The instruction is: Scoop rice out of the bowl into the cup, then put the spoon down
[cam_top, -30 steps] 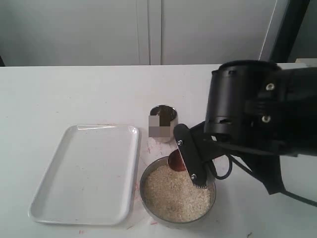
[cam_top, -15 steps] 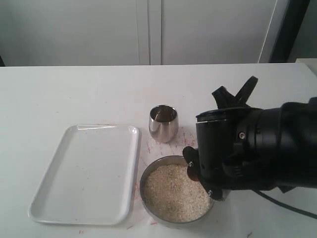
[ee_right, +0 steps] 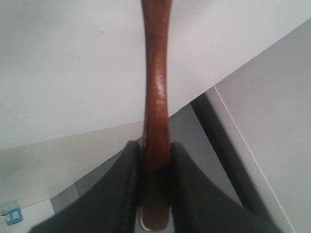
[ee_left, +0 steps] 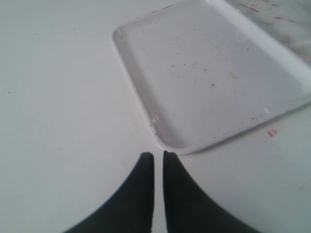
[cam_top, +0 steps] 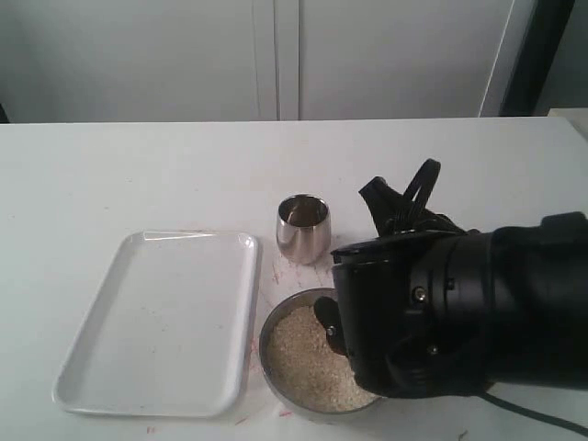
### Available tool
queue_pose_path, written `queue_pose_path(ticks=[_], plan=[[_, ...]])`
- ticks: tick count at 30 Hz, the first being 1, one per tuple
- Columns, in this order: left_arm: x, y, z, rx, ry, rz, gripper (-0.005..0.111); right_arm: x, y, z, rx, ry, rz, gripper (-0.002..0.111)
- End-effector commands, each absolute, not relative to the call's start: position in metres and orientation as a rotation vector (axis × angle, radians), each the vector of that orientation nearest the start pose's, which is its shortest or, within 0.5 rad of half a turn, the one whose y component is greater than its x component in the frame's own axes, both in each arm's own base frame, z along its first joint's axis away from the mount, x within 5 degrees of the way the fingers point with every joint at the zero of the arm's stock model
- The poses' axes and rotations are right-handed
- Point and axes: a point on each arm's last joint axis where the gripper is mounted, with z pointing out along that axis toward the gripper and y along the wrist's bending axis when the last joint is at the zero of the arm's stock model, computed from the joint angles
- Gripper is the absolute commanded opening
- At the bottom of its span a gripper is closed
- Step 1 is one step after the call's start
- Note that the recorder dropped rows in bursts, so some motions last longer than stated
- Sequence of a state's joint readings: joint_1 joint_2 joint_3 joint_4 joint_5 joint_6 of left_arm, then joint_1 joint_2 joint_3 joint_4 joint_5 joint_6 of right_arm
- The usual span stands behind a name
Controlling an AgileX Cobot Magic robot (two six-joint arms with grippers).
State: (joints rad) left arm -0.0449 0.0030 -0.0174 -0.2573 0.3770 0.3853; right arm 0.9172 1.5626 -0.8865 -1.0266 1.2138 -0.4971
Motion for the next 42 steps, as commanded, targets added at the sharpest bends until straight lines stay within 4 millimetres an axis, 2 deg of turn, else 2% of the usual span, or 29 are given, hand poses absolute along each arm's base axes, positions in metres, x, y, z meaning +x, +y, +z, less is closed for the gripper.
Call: queue_pose_path(ticks=[1, 19, 28, 42], plan=[[0.052, -0.011, 0.184, 0.236, 1.824, -0.023, 0.014, 0.214, 0.160, 0.229, -2.315, 1.629, -1.419, 0.001], [0.052, -0.011, 0.184, 0.236, 1.824, -0.023, 0.014, 0.211, 0.160, 0.226, -2.363, 1.646, -1.373, 0.001], [0.052, -0.011, 0.184, 0.236, 1.824, -0.023, 0.014, 0.204, 0.172, 0.225, -2.400, 1.556, -1.345, 0.001], [0.052, -0.011, 0.184, 0.236, 1.824, -0.023, 0.014, 0.206, 0.180, 0.211, -2.448, 1.523, -1.303, 0.001]])
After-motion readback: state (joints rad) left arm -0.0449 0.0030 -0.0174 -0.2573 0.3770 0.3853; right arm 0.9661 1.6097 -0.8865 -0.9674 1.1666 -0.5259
